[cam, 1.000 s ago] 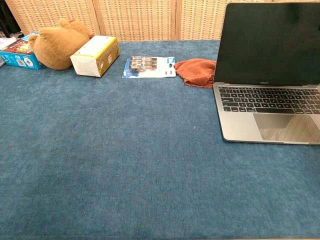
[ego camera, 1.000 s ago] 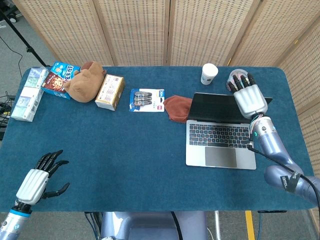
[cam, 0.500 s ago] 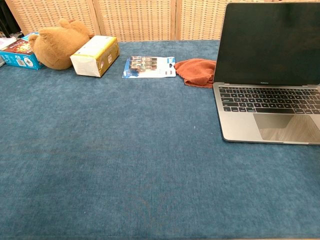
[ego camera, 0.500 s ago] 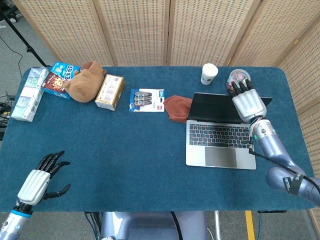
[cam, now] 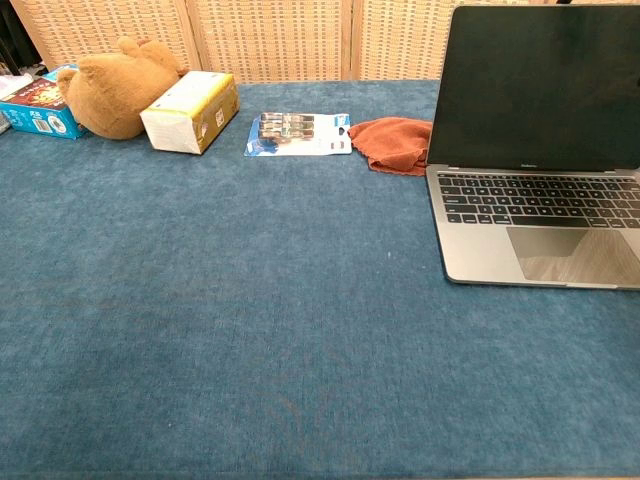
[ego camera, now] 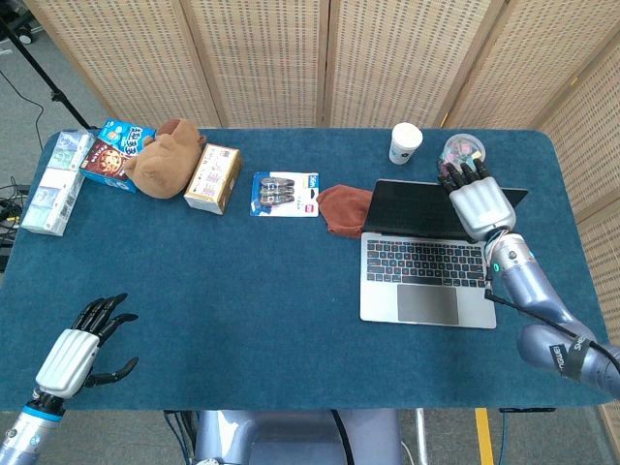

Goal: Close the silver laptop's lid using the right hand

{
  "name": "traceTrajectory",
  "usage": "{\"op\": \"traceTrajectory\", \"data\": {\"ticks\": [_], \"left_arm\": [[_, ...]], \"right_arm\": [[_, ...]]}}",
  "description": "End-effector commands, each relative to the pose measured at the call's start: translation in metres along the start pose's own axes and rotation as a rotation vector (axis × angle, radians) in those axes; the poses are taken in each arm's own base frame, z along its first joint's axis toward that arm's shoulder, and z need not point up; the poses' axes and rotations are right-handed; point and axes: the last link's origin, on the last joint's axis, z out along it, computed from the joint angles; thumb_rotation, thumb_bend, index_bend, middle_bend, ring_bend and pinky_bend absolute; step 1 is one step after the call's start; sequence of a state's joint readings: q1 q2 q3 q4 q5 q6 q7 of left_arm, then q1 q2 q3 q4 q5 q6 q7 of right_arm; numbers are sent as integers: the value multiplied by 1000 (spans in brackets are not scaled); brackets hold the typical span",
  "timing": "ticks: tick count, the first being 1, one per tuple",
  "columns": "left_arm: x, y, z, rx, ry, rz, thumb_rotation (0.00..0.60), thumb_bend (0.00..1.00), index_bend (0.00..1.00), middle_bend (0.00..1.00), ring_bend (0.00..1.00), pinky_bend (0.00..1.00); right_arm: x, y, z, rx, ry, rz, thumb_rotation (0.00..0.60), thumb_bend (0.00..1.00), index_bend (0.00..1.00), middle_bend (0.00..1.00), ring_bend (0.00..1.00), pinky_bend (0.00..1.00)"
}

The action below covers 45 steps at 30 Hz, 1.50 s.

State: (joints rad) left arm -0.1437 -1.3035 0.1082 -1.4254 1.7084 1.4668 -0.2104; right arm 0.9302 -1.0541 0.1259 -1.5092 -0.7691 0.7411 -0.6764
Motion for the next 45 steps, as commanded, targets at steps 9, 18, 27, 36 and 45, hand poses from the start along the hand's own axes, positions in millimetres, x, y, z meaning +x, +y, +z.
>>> {"op": "traceTrajectory", "data": {"ticks": [9,18,27,36,45], "left_arm": [[-2,1,0,-7,-13,5,402,283,265,97,74,85],[-5,1,1,-9,-32,7,401,282,265,97,74,86],[-5,3,1,-18,-36,5,402,283,266,97,74,85],[-4,5,-1,-30,-35,-1,400,283,265,97,73,86],[-6,7,-1,-40,-45,-2,401,283,265,97,74,85]], "right_arm": [[-3,0,-5,44,-103,46,600,0,0,0,0,24],[0,-1,-13,52,-159,50,600,0,0,0,0,24],[7,-7,-24,51,-185,33,600,0,0,0,0,24],[9,-19,-38,70,-226,35,600,0,0,0,0,24],[11,-24,-50,70,-272,44,600,0,0,0,0,28]]}}
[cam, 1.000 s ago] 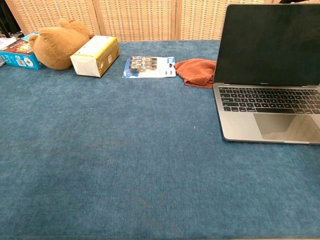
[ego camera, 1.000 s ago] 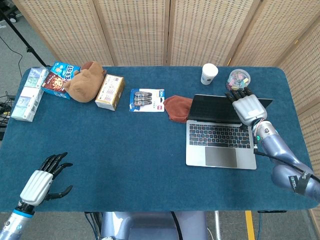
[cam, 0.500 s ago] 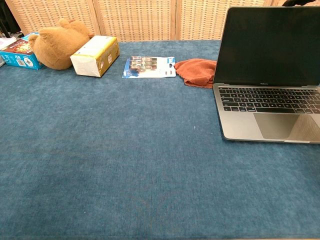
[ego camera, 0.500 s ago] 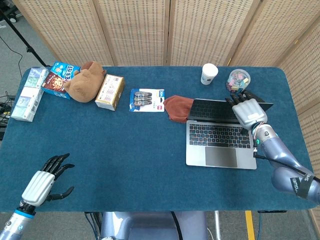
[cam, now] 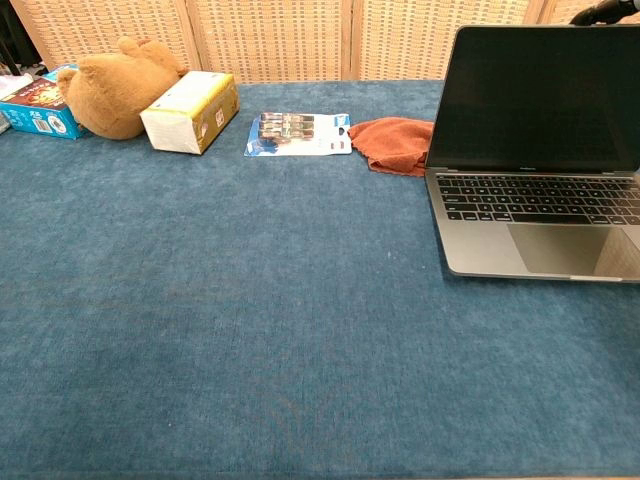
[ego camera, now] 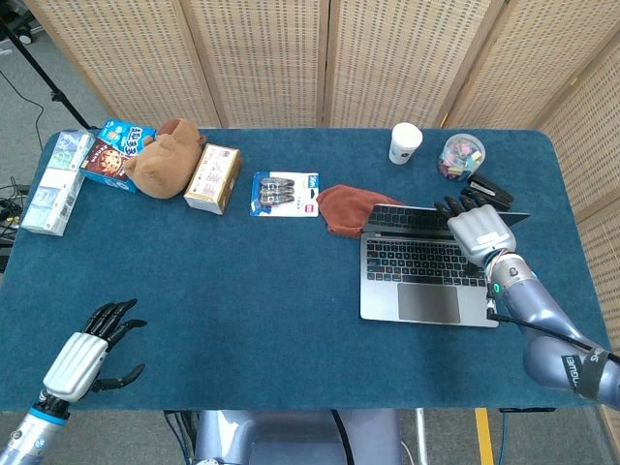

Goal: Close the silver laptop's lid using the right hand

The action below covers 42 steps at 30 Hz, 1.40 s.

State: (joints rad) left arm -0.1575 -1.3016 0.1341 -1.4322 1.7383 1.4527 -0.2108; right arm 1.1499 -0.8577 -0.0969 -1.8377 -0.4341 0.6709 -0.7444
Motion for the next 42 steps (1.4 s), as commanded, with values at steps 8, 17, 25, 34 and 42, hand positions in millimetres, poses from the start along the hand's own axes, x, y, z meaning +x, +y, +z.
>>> {"op": "traceTrajectory", "data": {"ticks": [8,17,25,34,42], "left_arm": [[-2,3,0,-11,-8,1,403,283,266,97,74,86],[-3,4,-1,-18,-16,-2,402,283,265,99,74,85],[-2,6,-2,-31,-16,-7,402,283,265,102,76,85],[-2,7,-3,-37,-16,-8,401,283,266,106,79,85],[-1,8,-3,-41,-15,-8,402,283,266,108,79,85]], "right_arm": [[0,-5,-10,0,-36,10,600,0,0,0,0,35],[-2,-15,-21,11,-67,29,600,0,0,0,0,45],[-3,-18,-31,0,-72,34,600,0,0,0,0,48],[-1,-21,-40,-5,-72,33,600,0,0,0,0,52],[-1,-24,-42,-6,-74,26,600,0,0,0,0,56]]}}
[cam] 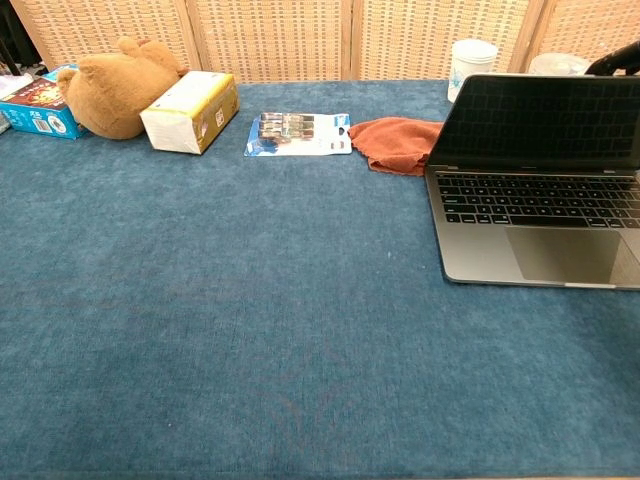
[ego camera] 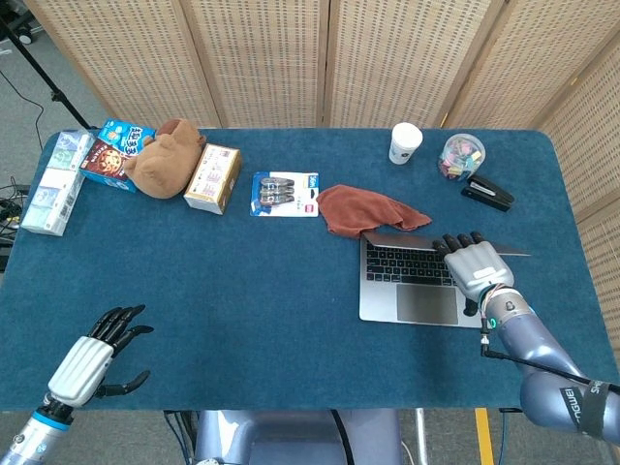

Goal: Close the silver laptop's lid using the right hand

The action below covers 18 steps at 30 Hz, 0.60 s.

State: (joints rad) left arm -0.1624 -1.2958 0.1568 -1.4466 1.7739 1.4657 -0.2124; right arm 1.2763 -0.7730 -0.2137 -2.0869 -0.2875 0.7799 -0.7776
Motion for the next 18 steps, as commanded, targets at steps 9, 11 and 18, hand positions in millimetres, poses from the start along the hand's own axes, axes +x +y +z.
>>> {"op": "traceTrajectory", "data": {"ticks": [9,11,18], "left_arm": [[1,1,-1,-6,1,-3,403,284,266,111,81,86],[2,1,-2,-7,4,-4,403,285,265,112,82,86],[3,2,-3,-10,4,-6,402,284,265,113,82,85]], "right_arm": [[16,-8,-10,-3,36,-17,600,0,0,0,0,61],[20,-11,-11,-1,46,-18,600,0,0,0,0,61],[19,-14,-13,-1,35,-19,600,0,0,0,0,62]]}}
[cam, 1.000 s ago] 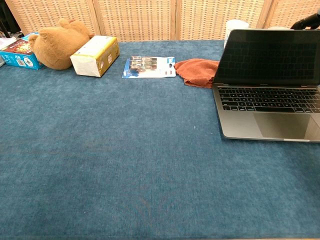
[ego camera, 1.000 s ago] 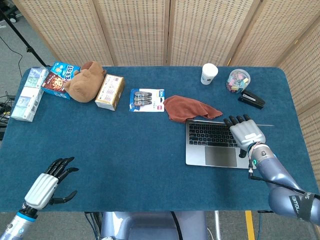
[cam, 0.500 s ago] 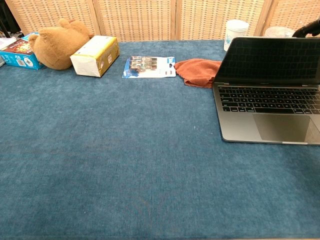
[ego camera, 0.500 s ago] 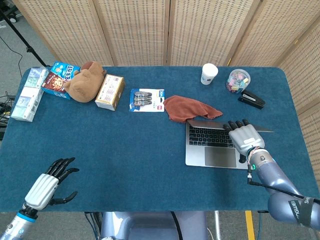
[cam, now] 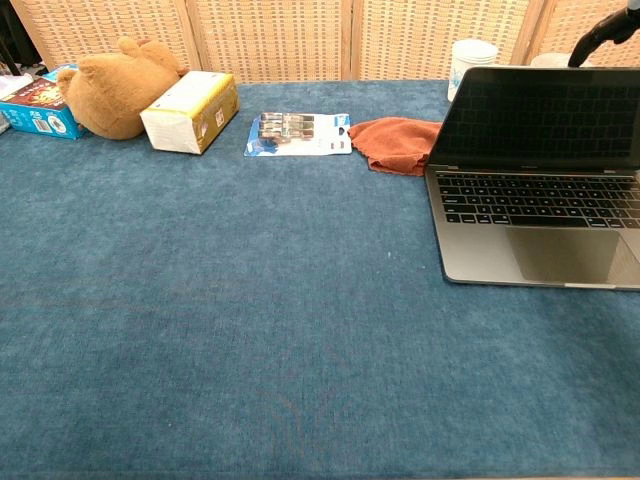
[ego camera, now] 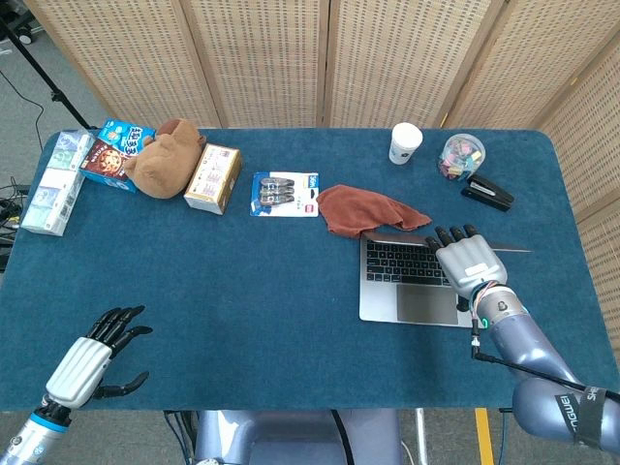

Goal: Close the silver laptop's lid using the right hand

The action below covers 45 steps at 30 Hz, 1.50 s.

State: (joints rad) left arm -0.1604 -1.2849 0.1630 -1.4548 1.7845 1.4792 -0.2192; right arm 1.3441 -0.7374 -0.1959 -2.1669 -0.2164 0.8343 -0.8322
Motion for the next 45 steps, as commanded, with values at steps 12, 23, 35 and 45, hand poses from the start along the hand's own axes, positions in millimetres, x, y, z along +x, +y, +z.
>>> {"op": "traceTrajectory", "data": {"ticks": [12,23,35,45], "left_arm": [[-1,1,0,-2,-8,0,402,284,266,119,87,86],[0,1,-1,-6,-11,-4,401,284,265,122,89,86],[0,1,-2,-4,-27,5,402,284,266,123,90,86],[-2,1,-2,3,-56,15,402,285,266,124,90,85]], "right_arm": [[-13,4,-3,-11,-49,12,600,0,0,0,0,66],[-31,-1,-16,0,-132,49,600,0,0,0,0,67],[-64,-11,-12,52,-212,76,600,0,0,0,0,71],[-81,-12,-10,66,-258,107,600,0,0,0,0,71]]}}
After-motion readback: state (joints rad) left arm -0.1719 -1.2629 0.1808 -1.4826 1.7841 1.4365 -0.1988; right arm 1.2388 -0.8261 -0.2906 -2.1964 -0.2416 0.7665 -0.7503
